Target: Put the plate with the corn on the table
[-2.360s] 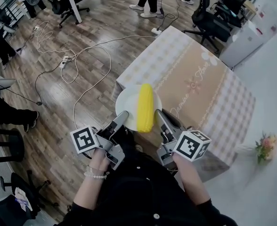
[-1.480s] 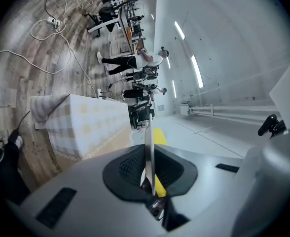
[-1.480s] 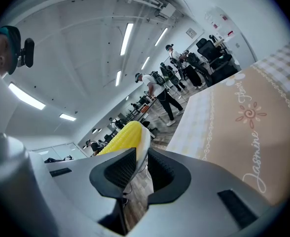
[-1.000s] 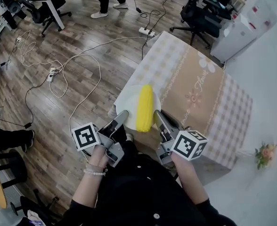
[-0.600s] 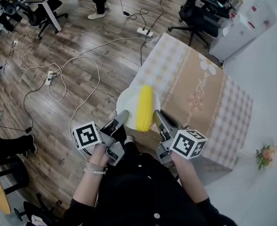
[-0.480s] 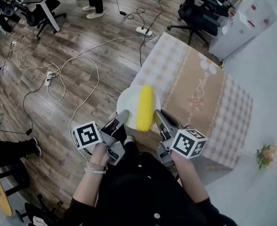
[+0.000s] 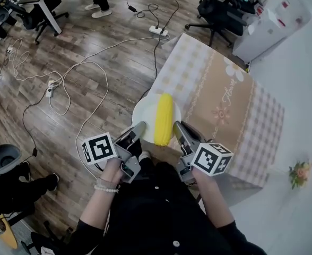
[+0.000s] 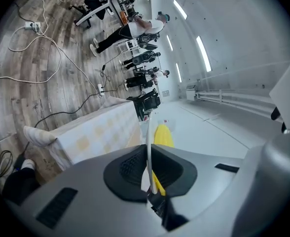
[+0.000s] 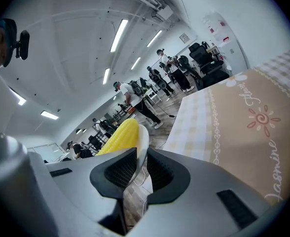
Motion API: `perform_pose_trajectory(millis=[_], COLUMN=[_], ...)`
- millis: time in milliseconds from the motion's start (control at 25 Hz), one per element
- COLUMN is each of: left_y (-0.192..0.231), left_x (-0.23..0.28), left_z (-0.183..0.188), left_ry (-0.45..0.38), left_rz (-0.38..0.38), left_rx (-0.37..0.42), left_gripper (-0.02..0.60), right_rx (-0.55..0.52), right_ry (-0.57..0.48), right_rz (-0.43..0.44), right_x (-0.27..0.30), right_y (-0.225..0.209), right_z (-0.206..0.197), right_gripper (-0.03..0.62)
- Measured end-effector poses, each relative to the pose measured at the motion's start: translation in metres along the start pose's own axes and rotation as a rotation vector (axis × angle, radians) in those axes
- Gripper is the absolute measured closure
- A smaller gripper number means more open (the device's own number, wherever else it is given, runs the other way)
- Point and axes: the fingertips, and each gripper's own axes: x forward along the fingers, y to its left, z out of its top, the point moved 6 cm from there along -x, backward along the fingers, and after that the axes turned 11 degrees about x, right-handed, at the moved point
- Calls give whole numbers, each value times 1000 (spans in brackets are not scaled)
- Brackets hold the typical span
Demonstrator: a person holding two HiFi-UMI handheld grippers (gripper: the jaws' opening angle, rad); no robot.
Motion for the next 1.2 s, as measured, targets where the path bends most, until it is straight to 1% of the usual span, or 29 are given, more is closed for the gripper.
perform_pose_trajectory(millis=[80,240,400,520,880,1200], left_y=[0,8,12,14,20,27], left_x=[8,5,10,11,25,41], left_z=[-5,9,10,9,-1,-6], left_ry=[8,23,22,22,-3,2], left_rz=[-2,18,23,45,110,146], left_rx=[2,12,4,18,1,38], left_gripper=[552,552,552,552,552,552], right_rx=[-2,-4,-7,-12,-31,-60], right_ry=[2,4,18,36,98,144], right_rz=[-5,-23,-26,-25,-14,-8], right_x=[-2,11,17,18,26,32], right_y=[-7,-2,-6,-8,-25,-43], right_z=[2,2,4,7,19,29], right_gripper=[499,499,499,499,500,502])
